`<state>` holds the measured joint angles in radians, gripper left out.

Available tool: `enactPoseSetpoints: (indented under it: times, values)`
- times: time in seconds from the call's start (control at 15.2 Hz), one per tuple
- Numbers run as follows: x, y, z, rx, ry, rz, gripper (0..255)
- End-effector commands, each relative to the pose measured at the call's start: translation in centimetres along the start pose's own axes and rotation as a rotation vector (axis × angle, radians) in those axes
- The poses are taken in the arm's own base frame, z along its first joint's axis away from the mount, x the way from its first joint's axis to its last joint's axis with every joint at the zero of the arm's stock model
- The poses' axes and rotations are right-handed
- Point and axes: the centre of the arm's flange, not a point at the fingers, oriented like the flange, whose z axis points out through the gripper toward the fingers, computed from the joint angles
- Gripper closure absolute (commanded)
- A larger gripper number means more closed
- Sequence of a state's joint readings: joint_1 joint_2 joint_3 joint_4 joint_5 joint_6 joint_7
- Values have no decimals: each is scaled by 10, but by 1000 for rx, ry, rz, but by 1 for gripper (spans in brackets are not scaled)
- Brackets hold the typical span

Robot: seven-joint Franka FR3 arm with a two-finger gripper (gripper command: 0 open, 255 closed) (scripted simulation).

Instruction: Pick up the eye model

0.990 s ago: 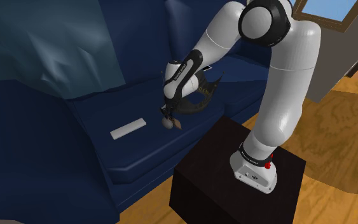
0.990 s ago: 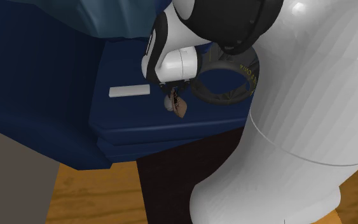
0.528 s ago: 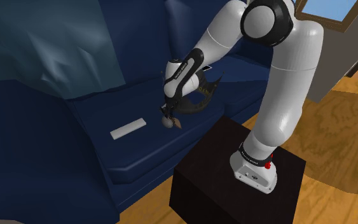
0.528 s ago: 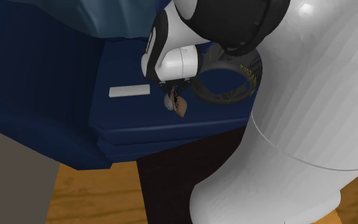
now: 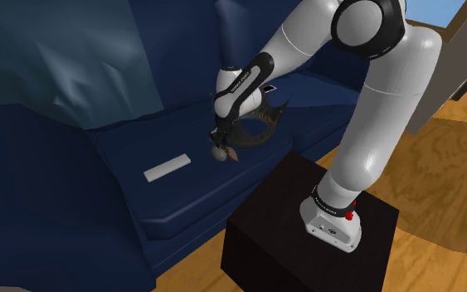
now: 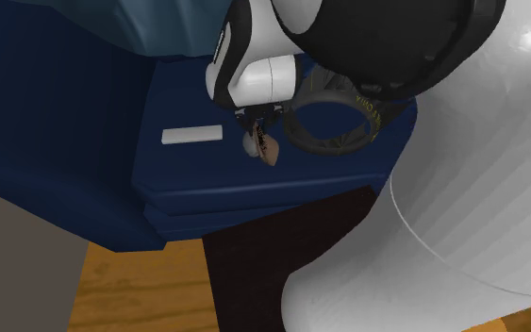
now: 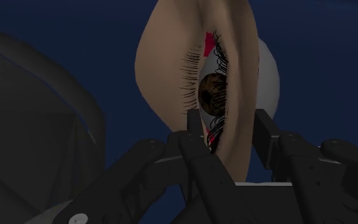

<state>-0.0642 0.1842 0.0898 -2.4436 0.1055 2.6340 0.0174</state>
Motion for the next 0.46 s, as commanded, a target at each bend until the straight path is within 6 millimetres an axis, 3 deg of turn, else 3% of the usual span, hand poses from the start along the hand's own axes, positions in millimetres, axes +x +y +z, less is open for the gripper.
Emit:
enactPoseSetpoints:
  times: [0.0, 0.26, 0.4]
  values:
    - [0, -1, -11, 0, 0, 0, 255]
    - [0, -2, -32, 0, 0, 0, 255]
    - [0, -2, -32, 0, 0, 0, 255]
